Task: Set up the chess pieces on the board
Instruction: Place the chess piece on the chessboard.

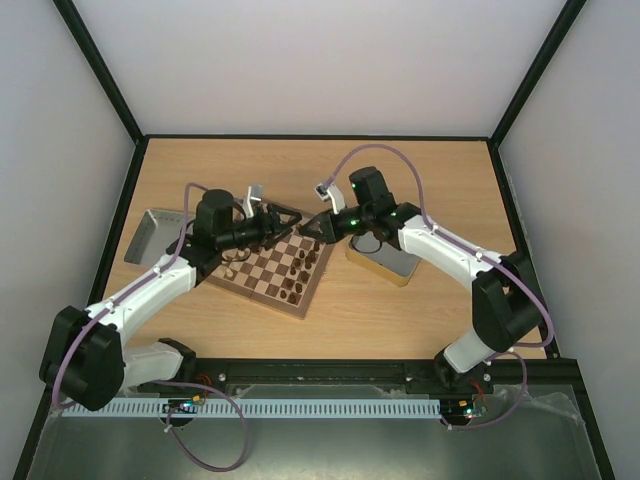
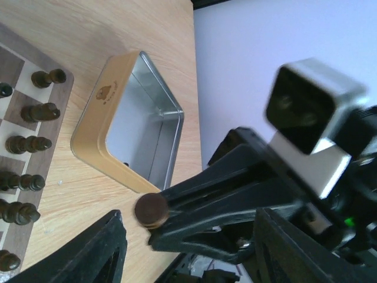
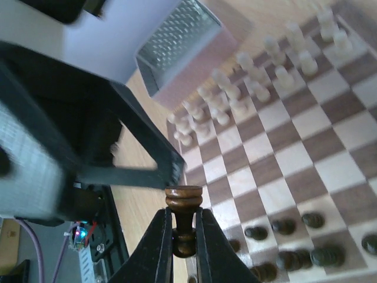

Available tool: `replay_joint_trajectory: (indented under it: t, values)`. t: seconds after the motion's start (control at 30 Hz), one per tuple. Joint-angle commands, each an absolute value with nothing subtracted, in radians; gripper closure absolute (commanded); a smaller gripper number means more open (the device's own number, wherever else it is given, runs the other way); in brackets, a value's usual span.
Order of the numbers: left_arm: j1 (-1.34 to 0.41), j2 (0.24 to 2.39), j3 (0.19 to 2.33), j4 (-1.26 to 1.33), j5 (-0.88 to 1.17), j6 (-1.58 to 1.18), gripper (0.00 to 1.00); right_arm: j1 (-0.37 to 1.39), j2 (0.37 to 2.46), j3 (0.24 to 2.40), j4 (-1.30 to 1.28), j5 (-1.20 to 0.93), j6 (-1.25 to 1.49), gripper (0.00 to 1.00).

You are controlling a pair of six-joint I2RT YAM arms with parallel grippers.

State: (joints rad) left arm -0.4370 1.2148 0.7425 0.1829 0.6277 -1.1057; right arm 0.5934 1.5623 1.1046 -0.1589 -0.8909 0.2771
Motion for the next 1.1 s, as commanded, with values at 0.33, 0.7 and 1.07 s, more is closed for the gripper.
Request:
replay_joint_trajectory:
  t: [0.33, 0.7, 1.07]
  values:
    - [-0.428, 1.241, 0.714, 0.364, 0.651, -1.228, 0.68, 0.597, 1.573, 1.19, -0.113, -0.996, 0.191, 0.93]
    - [-0.429, 1.264, 0.708, 0.38, 0.658, -1.253, 0.77, 0.6, 1.561, 1.167, -0.062, -1.012, 0.229, 0.93]
    - [-0.442, 1.287, 0.72, 0.4, 0.669, -1.266, 0.91, 0.603, 1.562, 1.169, -0.092, -0.98, 0.224, 0.93]
